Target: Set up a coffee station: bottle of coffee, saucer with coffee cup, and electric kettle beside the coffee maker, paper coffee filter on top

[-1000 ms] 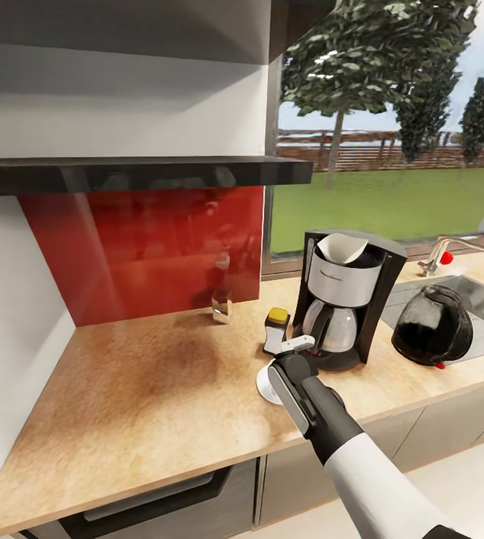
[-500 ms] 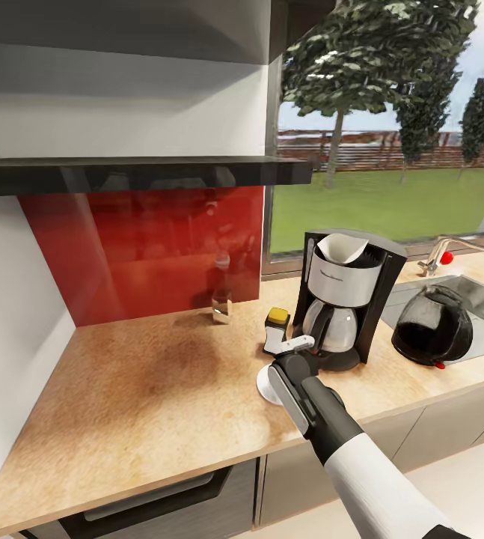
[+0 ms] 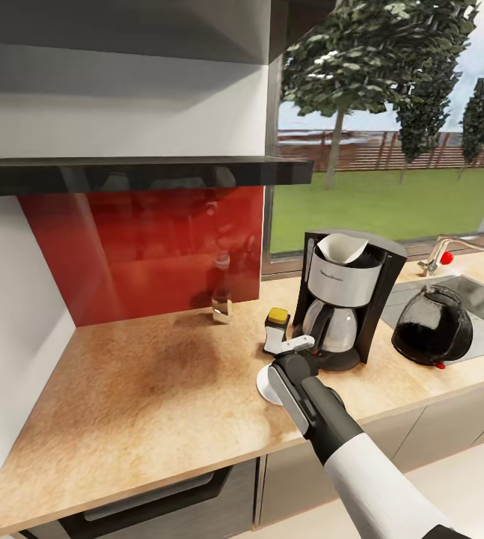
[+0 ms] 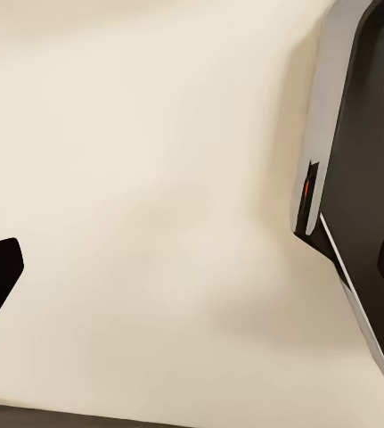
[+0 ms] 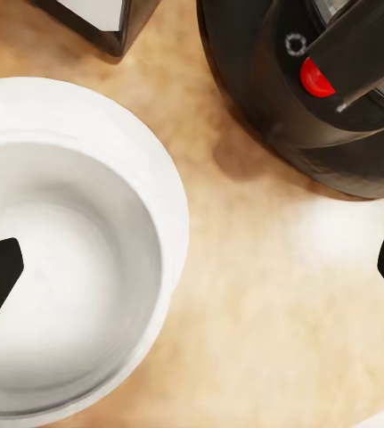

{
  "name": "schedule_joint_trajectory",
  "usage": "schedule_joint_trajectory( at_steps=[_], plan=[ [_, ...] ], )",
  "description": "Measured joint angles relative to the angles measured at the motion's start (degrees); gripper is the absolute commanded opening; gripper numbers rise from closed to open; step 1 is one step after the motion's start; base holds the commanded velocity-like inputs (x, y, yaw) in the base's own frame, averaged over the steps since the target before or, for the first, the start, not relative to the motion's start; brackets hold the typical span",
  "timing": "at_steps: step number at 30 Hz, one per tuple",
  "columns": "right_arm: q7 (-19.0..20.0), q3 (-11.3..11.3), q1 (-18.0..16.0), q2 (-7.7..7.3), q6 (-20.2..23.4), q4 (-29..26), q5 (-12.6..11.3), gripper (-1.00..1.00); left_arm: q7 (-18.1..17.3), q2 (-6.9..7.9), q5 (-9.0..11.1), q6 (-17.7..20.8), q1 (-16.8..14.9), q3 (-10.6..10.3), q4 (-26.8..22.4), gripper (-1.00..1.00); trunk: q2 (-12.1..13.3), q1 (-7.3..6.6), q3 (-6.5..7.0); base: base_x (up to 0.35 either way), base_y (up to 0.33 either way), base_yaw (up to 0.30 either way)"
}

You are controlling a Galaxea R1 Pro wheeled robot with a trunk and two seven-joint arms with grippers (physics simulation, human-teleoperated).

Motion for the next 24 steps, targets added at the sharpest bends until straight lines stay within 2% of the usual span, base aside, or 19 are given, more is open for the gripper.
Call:
schedule_joint_trajectory(
  at_steps=[7,12,15,24],
  plan=[
    [-0.1,0.0,0.0,0.16,0.0,-1.8,0.0,1.0,0.1,0.0,0.0,0.0,0.0,0.0,0.0,1.0,0.0,0.0,0.0,0.0,0.0,0.0],
    [-0.1,0.0,0.0,0.25,0.1,-10.1,0.0,1.0,0.1,0.0,0.0,-0.1,0.0,0.0,0.0,1.0,0.0,0.0,0.0,-0.032,-0.003,0.0],
    [-0.2,0.0,0.0,0.26,0.1,-14.9,0.1,1.0,0.1,0.04,0.1,-0.1,0.0,0.0,0.0,1.0,0.0,0.03,0.01,-0.225,-0.047,0.0],
    [-0.2,0.0,0.0,0.07,0.2,-16.5,0.0,1.0,0.1,0.09,0.1,-0.1,0.0,0.0,-0.1,1.0,0.0,0.03,0.0,-0.3,-0.125,-0.026]
  ],
)
